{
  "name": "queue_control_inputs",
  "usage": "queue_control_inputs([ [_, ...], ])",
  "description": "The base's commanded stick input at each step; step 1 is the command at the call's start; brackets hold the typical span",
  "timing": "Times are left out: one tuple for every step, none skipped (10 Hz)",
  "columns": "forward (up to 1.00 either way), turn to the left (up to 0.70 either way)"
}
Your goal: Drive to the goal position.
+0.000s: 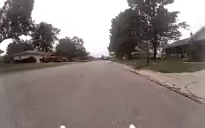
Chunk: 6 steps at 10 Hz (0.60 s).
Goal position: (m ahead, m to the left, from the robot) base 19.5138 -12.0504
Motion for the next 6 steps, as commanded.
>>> queue_control_inputs([
  [0.5,0.0],
  [0.5,0.0],
  [0.5,0.0],
  [0.5,0.0],
  [0.5,0.0],
  [0.5,0.0],
])
